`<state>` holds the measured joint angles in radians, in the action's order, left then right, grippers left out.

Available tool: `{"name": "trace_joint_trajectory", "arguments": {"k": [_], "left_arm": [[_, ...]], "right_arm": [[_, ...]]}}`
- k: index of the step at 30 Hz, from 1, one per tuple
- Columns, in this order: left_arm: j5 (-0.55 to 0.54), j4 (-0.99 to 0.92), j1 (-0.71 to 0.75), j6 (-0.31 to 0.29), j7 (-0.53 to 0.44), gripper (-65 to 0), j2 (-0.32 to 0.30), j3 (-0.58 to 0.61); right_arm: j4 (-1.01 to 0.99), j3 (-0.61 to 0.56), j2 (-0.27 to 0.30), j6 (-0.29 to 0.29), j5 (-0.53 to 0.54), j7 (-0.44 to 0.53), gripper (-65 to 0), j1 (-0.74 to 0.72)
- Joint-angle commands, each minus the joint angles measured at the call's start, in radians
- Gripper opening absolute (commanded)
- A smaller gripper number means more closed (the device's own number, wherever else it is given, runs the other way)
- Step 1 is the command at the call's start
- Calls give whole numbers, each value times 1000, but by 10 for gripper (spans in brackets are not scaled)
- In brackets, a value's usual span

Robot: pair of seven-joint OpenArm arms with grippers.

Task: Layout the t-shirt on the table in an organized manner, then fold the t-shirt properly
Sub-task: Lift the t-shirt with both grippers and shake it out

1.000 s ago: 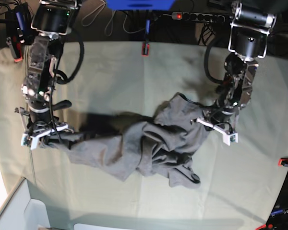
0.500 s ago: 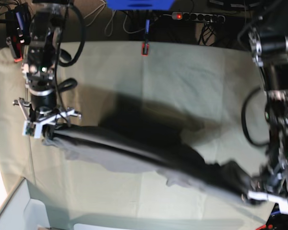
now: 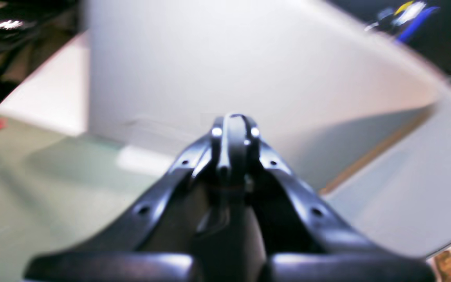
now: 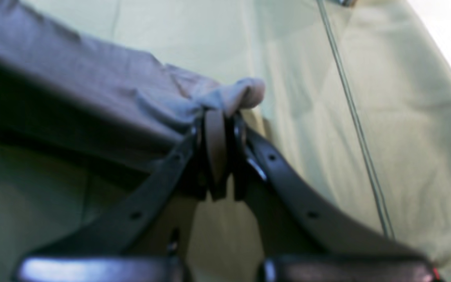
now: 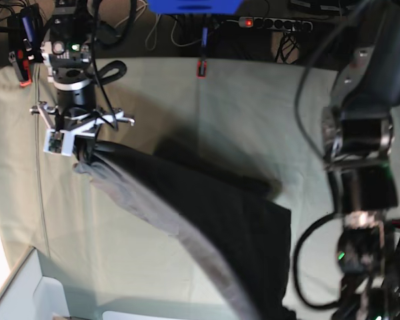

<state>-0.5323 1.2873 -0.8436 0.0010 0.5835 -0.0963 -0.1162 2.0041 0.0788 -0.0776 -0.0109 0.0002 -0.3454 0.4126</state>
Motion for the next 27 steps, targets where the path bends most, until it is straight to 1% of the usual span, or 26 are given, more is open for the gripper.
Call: {"name": "trace_joint_trajectory", "arguments": {"k": [1,6,11,13,15,16,17,18,20,22,23,25,26,27], "left_arm": [[-5,13,-62,-6,-30,-648,22,-1],[-5,-102,-153,-6,-33,-648,135,-1],[-5,-237,-234,-2,-136,-648,234,10],[-5,-295,-266,1,-179,-648,253,40],[-5,-357,-286,1,-225,-648,253,85],[-5,-390,-291,1,-245,-644,253,117],[-5,-429,-294,1,-265,-626,253,158],[-5,-466,-296,1,-280,-599,253,200],[-13,-550,-296,-2,-308,-502,253,281],[-15,-611,-289,-3,-320,-370,253,350],[-16,-627,-273,-5,-325,-306,253,370],[-16,-610,-225,-5,-326,-209,253,379],[-13,-593,-197,-5,-326,-173,253,379],[-7,-568,-171,-5,-326,-151,253,379]], "right_arm": [[22,3,0,4,-2,35,-650,-2],[24,51,-6,4,-4,35,-650,2],[30,106,-12,4,-4,39,-650,1],[28,126,-12,4,-4,59,-650,1],[27,131,-12,4,-4,64,-650,1],[27,132,-12,4,-4,64,-650,1],[27,132,-12,4,-4,64,-650,1],[27,132,-12,4,-4,64,-650,1],[27,132,-12,4,-4,64,-650,1],[27,132,-12,4,-4,61,-650,1],[25,131,-12,4,-4,58,-650,1],[24,131,-12,4,-4,58,-650,1],[22,131,-12,4,-4,58,-650,1],[22,129,-11,4,-4,56,-650,-5]]}}
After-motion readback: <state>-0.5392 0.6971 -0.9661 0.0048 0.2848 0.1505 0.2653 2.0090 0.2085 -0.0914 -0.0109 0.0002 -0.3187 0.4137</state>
